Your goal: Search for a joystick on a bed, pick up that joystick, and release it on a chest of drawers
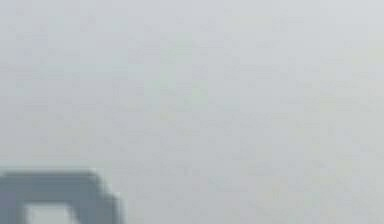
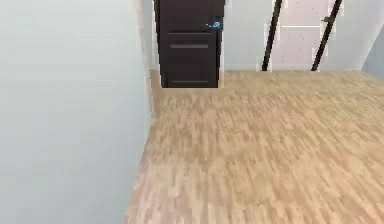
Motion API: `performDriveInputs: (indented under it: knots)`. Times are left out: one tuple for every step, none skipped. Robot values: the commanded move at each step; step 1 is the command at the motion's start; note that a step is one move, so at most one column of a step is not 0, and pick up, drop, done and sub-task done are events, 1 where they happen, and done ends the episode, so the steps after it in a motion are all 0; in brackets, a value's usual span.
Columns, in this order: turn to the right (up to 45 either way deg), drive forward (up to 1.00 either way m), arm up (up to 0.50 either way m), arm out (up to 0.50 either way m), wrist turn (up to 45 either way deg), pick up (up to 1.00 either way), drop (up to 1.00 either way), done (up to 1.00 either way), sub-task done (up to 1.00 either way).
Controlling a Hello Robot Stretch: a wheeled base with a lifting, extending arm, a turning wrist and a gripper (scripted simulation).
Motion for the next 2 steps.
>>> performDriveInputs:
  knots:
    - [45.0,0.0,0.0,0.0,0.0,0.0,0.0,0.0,0.0]
    - [42.0,0.0,0.0,0.0,0.0,0.0,0.0,0.0,0.0]
